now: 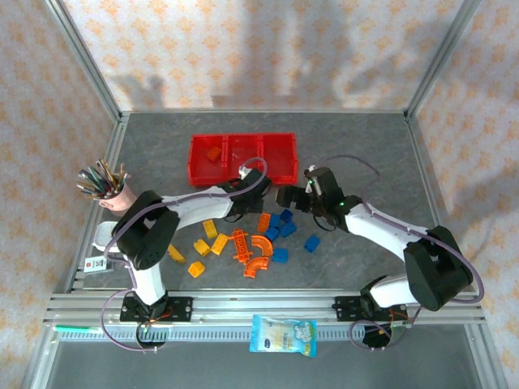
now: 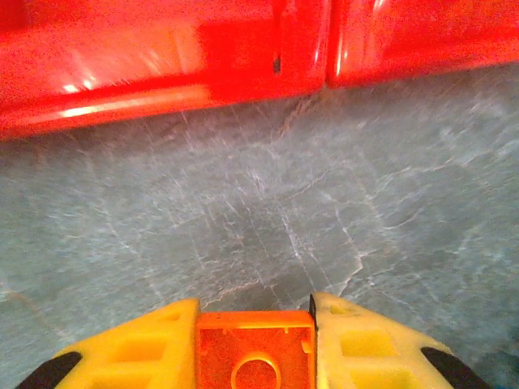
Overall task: Sort the legos into containers by color
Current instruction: Place the lego in the container.
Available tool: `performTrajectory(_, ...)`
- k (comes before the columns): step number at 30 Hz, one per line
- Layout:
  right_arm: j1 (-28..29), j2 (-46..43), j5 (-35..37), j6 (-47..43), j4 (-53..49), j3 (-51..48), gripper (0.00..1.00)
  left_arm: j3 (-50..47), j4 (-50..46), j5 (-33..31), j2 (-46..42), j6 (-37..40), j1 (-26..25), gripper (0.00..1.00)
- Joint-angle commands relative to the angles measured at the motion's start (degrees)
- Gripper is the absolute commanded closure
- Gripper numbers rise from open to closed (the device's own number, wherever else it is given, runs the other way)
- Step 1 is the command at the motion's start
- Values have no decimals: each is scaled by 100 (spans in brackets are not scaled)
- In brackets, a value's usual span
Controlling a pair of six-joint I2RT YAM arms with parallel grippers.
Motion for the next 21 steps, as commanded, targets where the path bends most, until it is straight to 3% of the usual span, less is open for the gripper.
performTrajectory(1, 63, 9, -52, -149, -63, 331, 0, -128, -158, -359, -536, -47, 154, 72)
performTrajectory(11, 569, 425, 156, 84, 298, 834, 0, -101, 120, -838, -1196, -38, 1265, 73)
performTrajectory(21, 600, 861, 361, 170, 500, 1234, 0, 1031, 335, -939, -82, 237, 2210, 73)
